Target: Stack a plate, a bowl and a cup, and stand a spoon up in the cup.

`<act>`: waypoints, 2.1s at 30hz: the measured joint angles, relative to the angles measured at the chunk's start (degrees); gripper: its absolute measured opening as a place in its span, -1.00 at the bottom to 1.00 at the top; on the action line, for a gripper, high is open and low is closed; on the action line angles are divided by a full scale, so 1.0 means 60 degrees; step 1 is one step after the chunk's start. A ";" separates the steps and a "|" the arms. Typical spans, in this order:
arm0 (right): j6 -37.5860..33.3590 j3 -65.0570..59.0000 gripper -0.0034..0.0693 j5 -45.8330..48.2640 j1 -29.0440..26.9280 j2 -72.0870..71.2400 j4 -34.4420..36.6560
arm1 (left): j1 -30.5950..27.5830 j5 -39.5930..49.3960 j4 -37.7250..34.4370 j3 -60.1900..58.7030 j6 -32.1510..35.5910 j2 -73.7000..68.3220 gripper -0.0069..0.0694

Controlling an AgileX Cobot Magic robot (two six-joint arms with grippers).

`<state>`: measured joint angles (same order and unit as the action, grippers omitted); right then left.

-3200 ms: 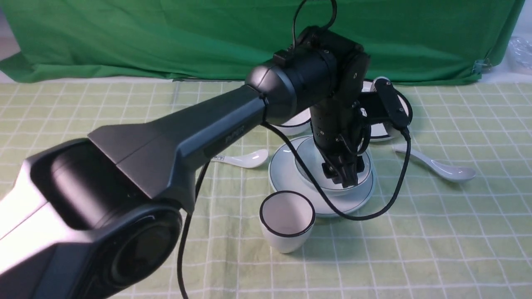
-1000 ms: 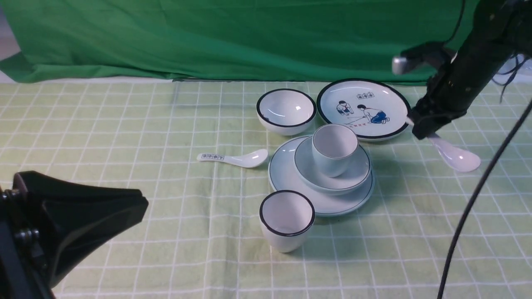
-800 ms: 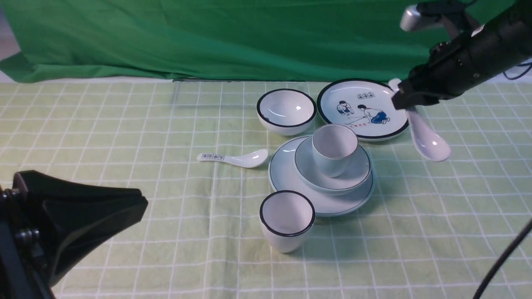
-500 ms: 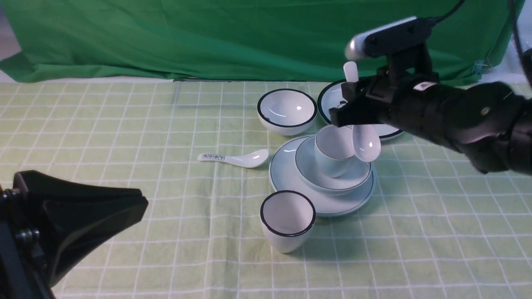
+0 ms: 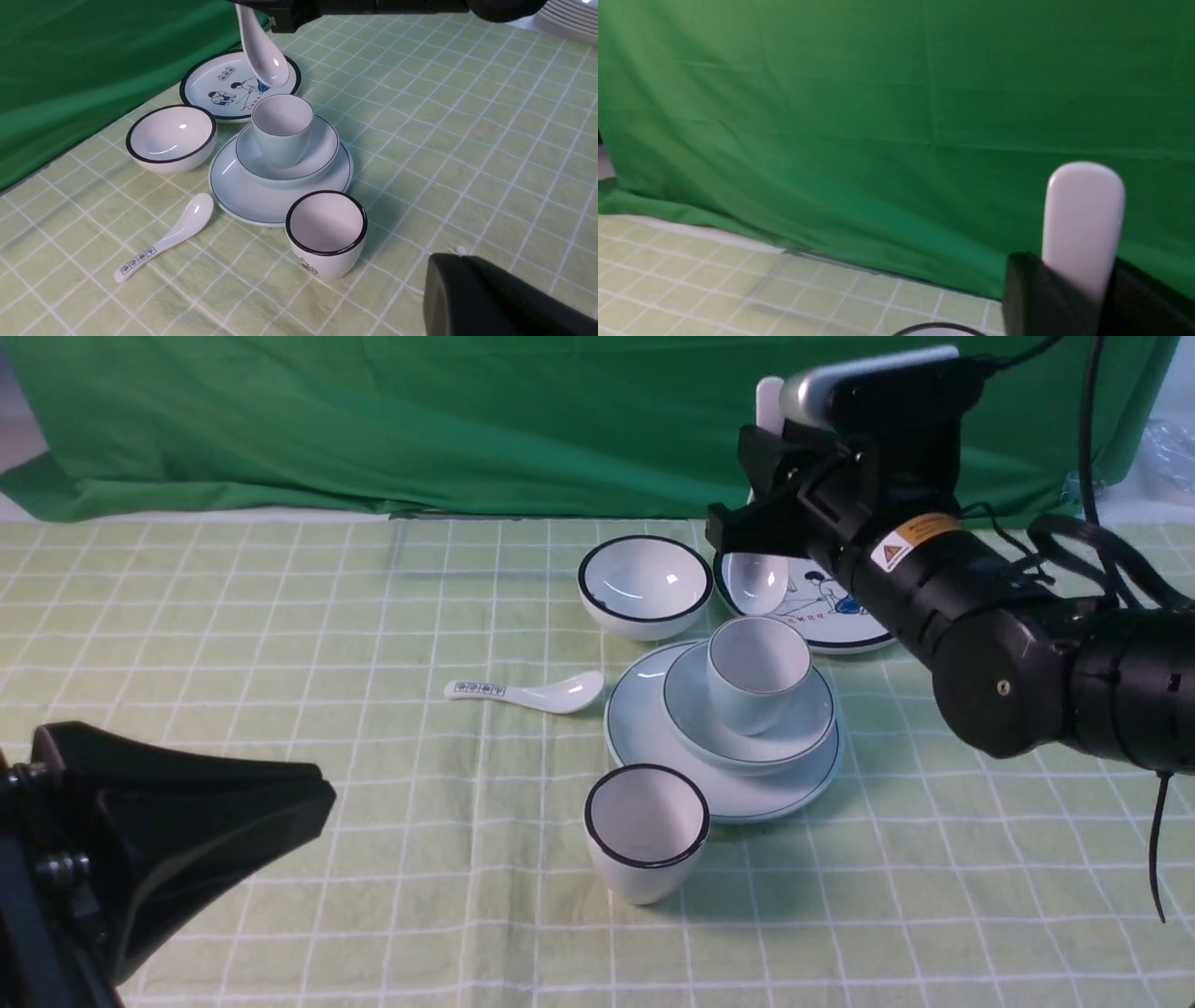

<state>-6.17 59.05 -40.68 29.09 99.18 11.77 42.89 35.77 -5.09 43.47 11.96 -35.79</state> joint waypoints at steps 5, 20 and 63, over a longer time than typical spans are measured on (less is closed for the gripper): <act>0.0721 -0.0084 -0.45 -0.0352 -0.0178 0.0530 -0.0683 | 0.0000 0.0000 -0.0048 0.0000 0.0000 0.0000 -0.81; -0.0087 -0.0084 -0.45 -0.0536 -0.0178 0.1767 -0.1145 | 0.0000 0.0000 -0.0046 0.0000 0.0000 0.0000 -0.81; 0.0668 -0.4087 -0.77 1.1090 -0.0178 -1.0477 -0.1155 | 0.0000 -0.7181 -0.0011 -0.6028 0.0305 0.2967 -0.81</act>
<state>-2.16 34.53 25.85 28.02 36.32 4.84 42.89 -7.31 -5.16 7.30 13.79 -17.99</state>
